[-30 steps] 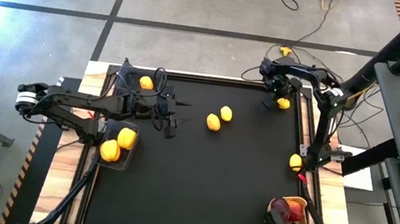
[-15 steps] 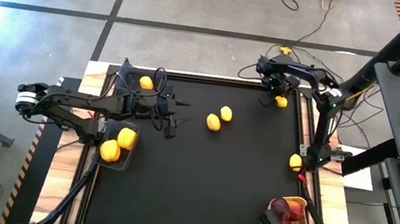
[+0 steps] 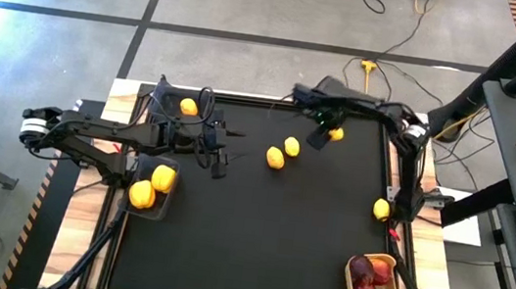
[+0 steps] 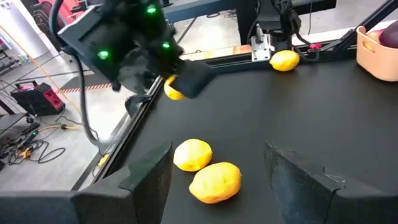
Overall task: Sort produce into baskets
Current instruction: Move the lemon to the center of the table
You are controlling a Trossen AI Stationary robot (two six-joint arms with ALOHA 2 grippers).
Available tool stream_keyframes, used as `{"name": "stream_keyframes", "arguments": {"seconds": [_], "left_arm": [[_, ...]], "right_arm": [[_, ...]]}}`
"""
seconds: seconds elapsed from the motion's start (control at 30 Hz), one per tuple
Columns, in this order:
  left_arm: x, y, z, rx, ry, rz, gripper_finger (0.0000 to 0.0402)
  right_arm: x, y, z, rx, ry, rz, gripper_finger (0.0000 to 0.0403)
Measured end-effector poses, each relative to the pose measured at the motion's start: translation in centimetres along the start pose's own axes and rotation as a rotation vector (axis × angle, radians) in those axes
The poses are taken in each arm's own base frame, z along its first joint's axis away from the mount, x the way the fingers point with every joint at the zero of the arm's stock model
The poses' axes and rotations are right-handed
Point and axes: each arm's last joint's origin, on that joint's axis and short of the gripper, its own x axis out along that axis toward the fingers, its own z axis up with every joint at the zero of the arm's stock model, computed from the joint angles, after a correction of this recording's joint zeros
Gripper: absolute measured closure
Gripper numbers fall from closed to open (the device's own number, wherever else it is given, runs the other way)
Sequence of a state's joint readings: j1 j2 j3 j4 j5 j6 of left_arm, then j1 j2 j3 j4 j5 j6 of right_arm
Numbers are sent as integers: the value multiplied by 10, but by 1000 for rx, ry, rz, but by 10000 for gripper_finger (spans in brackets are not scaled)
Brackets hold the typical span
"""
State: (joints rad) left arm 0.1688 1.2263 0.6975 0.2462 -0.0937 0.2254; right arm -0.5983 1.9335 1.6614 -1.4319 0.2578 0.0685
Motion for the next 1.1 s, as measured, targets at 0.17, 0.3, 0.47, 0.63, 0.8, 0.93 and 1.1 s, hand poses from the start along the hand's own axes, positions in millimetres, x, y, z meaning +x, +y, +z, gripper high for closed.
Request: {"name": "stream_keyframes", "arguments": {"seconds": [0.17,0.3,0.47,0.63,0.8,0.93,1.1], "left_arm": [[-5,-5,5,3,-25,-21,171],[-20,-13,17,5,-88,-55,171],[-47,-26,25,25,-144,-121,171],[-71,-28,16,0,-211,-137,171],[-87,-25,4,-93,-240,-142,171],[-91,-28,-9,-141,-237,-181,171],[-91,-30,-16,-169,-263,-186,171]], "right_arm": [[-16,60,-8,-81,-44,0,206],[-26,105,-22,-135,-75,-21,206],[-34,153,-43,-145,-113,-36,206],[-40,193,-55,-153,-213,26,206],[-41,223,-48,-156,-397,144,206],[-32,238,-32,-150,-512,257,206],[-7,255,-13,-181,-536,263,199]]}}
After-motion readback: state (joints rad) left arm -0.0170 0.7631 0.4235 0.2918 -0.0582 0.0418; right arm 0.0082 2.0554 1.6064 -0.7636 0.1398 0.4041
